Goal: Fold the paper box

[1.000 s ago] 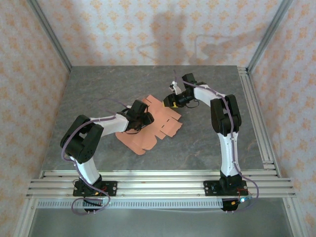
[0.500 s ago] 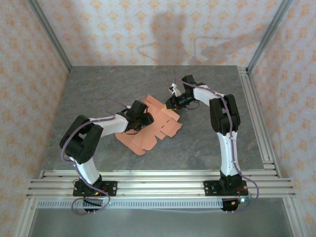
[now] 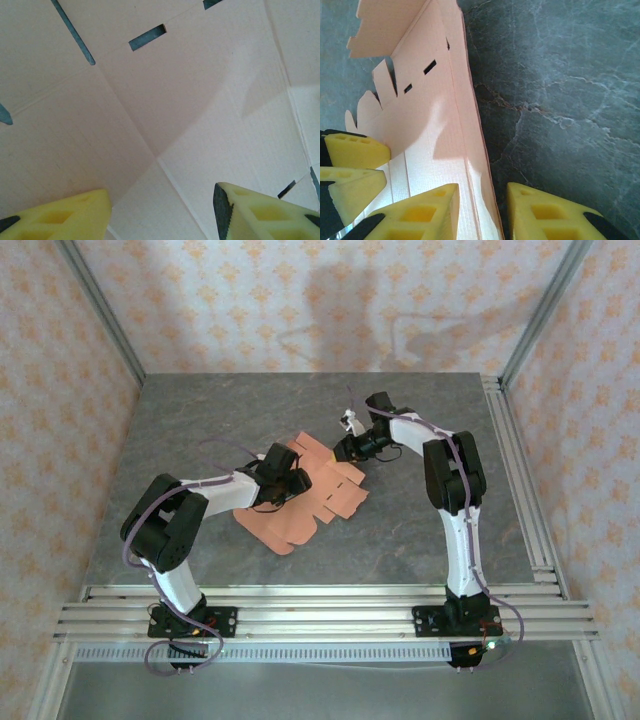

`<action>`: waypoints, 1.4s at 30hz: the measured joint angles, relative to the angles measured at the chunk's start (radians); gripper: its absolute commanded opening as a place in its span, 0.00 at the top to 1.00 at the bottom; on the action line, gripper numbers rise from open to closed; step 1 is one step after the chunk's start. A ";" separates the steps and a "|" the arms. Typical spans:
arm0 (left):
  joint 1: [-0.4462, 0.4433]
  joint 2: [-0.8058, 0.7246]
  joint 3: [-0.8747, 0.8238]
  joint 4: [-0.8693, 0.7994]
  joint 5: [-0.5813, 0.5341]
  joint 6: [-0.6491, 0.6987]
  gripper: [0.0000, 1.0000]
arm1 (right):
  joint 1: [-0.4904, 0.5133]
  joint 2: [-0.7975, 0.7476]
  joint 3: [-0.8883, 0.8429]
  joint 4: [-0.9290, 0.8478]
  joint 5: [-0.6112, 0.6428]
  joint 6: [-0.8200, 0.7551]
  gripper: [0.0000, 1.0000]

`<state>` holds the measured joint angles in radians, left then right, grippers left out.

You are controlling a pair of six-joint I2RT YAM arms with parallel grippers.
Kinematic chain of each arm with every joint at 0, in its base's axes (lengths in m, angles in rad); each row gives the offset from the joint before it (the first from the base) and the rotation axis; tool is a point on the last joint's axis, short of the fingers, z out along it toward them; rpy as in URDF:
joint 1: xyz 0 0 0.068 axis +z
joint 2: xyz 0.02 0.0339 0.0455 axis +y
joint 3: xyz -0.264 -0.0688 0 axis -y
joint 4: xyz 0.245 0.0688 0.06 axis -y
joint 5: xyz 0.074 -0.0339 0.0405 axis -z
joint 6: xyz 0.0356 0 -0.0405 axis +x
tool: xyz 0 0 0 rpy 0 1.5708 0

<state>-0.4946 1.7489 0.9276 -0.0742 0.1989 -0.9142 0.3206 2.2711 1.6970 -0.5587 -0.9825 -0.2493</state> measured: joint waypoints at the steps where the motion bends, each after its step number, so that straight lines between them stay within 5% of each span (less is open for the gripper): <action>1: 0.000 -0.002 0.000 0.000 0.000 0.000 0.41 | 0.003 0.000 0.000 0.001 -0.001 -0.007 0.68; 8: 0.000 -0.008 0.000 -0.022 0.003 0.000 0.41 | 0.010 0.000 0.000 0.006 -0.002 -0.051 0.75; 14: 0.000 -0.011 0.000 -0.032 0.004 0.004 0.41 | 0.011 0.004 0.048 -0.080 -0.006 -0.141 0.71; 18: 0.000 -0.013 0.000 -0.036 0.004 0.008 0.41 | 0.011 0.010 0.098 -0.150 -0.001 -0.214 0.92; 21: 0.000 -0.013 0.000 -0.038 0.004 0.008 0.41 | 0.011 0.010 0.102 -0.178 0.008 -0.245 0.99; 27: 0.000 -0.024 0.000 -0.056 0.004 0.008 0.41 | 0.024 0.000 0.080 -0.185 0.043 -0.272 0.82; 42: 0.000 -0.044 -0.007 -0.097 0.004 0.026 0.40 | 0.032 0.010 0.084 -0.212 0.051 -0.277 0.73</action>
<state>-0.4950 1.7050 0.9207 -0.1715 0.2031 -0.8883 0.3523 2.2810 1.7809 -0.7712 -0.9318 -0.5266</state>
